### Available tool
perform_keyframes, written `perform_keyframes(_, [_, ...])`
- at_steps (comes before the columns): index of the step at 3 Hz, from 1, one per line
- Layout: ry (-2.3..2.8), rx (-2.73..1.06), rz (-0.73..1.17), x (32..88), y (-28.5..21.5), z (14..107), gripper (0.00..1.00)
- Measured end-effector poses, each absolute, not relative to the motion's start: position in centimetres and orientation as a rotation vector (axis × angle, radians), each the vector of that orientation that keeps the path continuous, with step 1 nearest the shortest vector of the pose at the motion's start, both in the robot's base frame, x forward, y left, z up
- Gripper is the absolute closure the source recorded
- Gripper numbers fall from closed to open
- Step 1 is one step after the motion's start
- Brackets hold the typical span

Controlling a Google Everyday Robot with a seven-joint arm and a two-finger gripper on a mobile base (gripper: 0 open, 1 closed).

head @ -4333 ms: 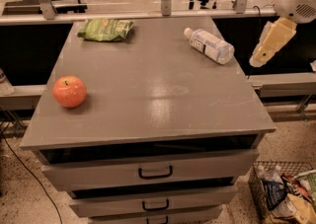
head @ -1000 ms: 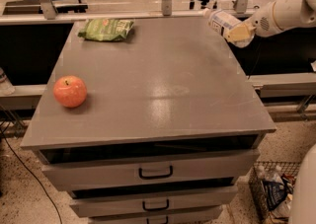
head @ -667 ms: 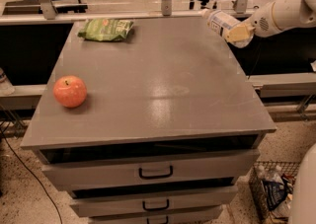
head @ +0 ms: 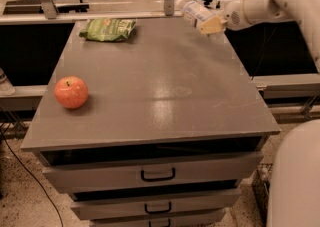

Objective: Move blue plastic bottle near green jalapeno chip bag

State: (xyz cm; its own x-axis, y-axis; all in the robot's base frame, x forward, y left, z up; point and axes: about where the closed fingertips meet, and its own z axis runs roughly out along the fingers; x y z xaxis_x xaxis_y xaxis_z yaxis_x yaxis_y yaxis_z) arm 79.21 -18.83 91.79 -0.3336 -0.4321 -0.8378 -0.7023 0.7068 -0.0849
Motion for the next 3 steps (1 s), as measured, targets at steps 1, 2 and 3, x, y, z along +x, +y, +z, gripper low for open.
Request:
perform_keyframes(1, [1.956, -0.935, 0.413, 80.8, -13.3, 90.8, 1.00])
perform_keyframes(2, [1.966, -0.980, 0.444, 82.1, -8.9, 88.9, 1.00])
perform_keyframes(3, [1.985, -1.021, 0.461, 83.0, -5.4, 87.3, 1.00])
